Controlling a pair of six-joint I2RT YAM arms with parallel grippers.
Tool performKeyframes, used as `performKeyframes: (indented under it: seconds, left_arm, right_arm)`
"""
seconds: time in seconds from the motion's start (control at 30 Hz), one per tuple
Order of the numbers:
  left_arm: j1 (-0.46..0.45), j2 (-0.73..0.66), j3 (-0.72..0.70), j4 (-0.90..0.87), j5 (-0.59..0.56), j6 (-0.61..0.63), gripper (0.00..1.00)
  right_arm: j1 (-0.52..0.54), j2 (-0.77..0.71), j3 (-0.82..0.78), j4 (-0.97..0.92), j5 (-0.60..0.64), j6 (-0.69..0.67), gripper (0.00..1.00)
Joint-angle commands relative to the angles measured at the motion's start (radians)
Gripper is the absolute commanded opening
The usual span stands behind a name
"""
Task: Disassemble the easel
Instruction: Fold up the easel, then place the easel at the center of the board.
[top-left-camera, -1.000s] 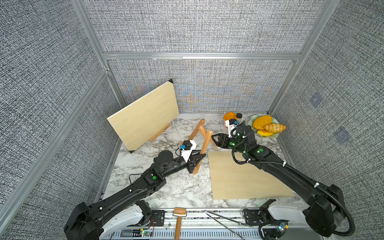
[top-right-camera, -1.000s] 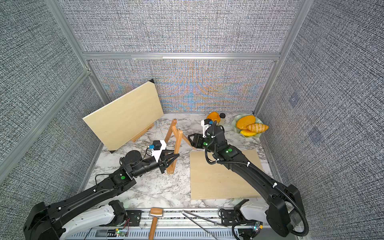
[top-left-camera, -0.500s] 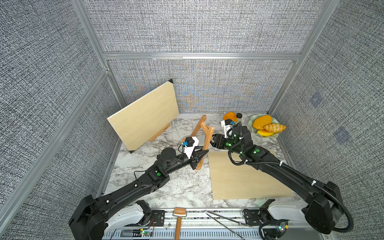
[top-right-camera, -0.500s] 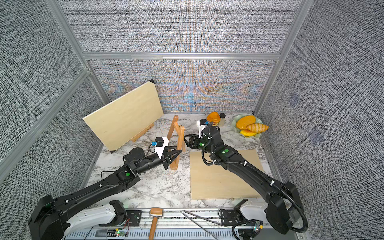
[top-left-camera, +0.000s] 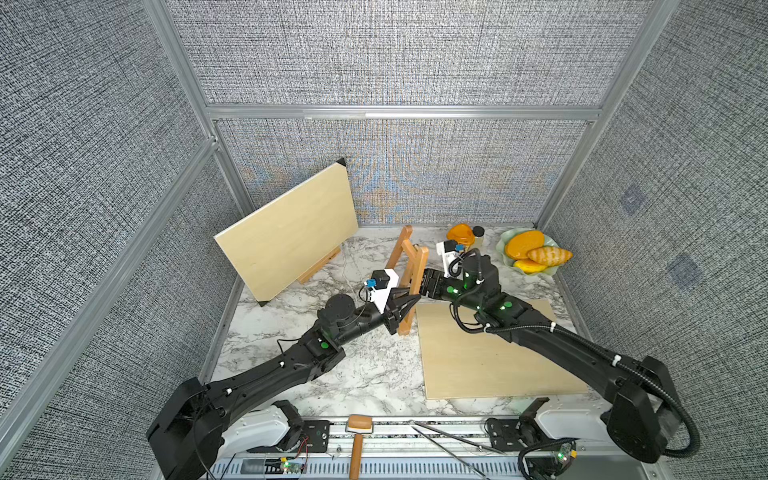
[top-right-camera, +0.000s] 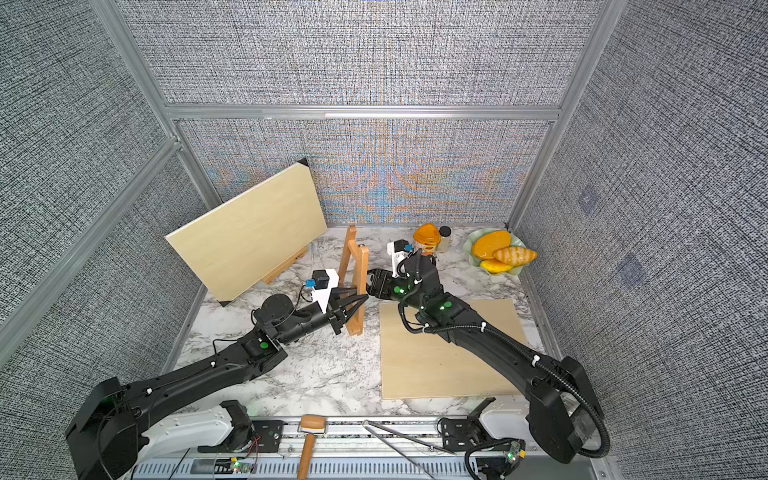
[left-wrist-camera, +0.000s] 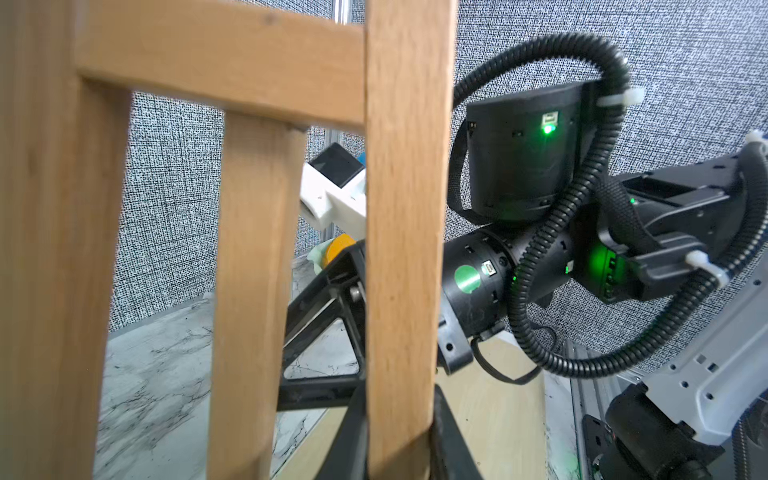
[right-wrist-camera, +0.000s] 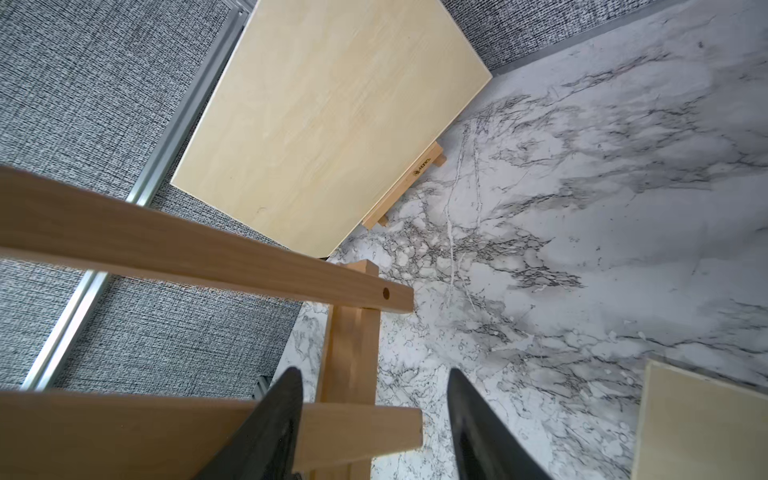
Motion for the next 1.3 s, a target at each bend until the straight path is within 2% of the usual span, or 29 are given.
performKeyframes:
  seconds: [0.0, 0.13, 0.27, 0.4, 0.57, 0.63, 0.73, 0.87, 1.07, 1.27]
  left_arm:
    - [0.0, 0.004, 0.002, 0.118, -0.012, -0.004, 0.0]
    - [0.001, 0.018, 0.013, 0.124, -0.016, -0.007, 0.0]
    - [0.0, 0.026, 0.023, 0.129, -0.029, -0.009, 0.0]
    - [-0.001, 0.025, 0.022, 0.127, -0.075, -0.016, 0.0]
    - [0.0, 0.025, 0.033, 0.088, -0.161, -0.02, 0.0]
    - [0.002, 0.037, 0.052, 0.053, -0.193, -0.024, 0.0]
    - [0.004, 0.071, 0.094, 0.017, -0.228, -0.036, 0.0]
    - [0.018, 0.158, 0.223, -0.119, -0.304, -0.076, 0.0]
    - [0.046, 0.345, 0.414, -0.229, -0.304, -0.138, 0.0]
    - [0.074, 0.573, 0.651, -0.408, -0.354, -0.272, 0.0]
  right_arm:
    - [0.002, 0.0, -0.038, 0.14, -0.051, 0.059, 0.58]
    - [0.002, 0.008, -0.052, 0.202, -0.085, 0.071, 0.58]
    - [-0.009, -0.004, -0.032, 0.137, -0.089, 0.027, 0.58]
    - [-0.073, -0.06, -0.017, 0.004, -0.071, -0.024, 0.59]
    - [-0.185, -0.159, -0.012, -0.161, -0.046, -0.087, 0.66]
    - [-0.212, -0.191, -0.009, -0.254, -0.005, -0.127, 0.71]
    - [-0.245, -0.234, 0.031, -0.369, 0.065, -0.189, 0.73]
    - [-0.301, -0.281, 0.016, -0.439, 0.089, -0.229, 0.73]
    - [-0.369, -0.311, -0.03, -0.49, 0.089, -0.243, 0.73]
    - [-0.41, -0.32, -0.08, -0.531, 0.108, -0.258, 0.73]
